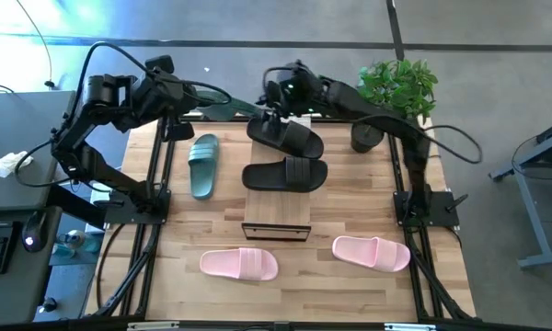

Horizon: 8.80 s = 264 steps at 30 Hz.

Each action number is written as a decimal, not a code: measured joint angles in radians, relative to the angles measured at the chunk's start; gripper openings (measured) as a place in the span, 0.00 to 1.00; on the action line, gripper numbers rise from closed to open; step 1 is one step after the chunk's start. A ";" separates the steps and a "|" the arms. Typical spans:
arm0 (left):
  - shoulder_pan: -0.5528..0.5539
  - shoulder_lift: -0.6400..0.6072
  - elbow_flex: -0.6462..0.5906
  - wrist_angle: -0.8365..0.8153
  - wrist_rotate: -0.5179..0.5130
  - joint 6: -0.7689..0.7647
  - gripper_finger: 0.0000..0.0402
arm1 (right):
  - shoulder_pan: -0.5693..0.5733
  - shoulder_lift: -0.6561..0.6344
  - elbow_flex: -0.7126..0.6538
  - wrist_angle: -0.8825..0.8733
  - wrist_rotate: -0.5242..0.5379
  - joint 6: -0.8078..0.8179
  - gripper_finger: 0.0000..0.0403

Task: Pick and place slides into the shelf
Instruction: Adjust the green slide

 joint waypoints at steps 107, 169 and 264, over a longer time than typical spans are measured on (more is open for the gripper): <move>0.001 -0.629 -0.928 1.009 0.561 -0.054 0.47 | 0.589 0.366 0.071 1.198 -0.180 0.490 0.09; 0.000 -0.464 -0.928 1.064 0.645 -0.117 0.47 | 0.783 -0.546 -0.024 -0.792 0.823 0.924 0.09; 0.001 -0.505 -0.928 1.045 0.612 -0.338 0.13 | 0.195 -0.822 -1.400 1.382 -0.004 0.509 0.39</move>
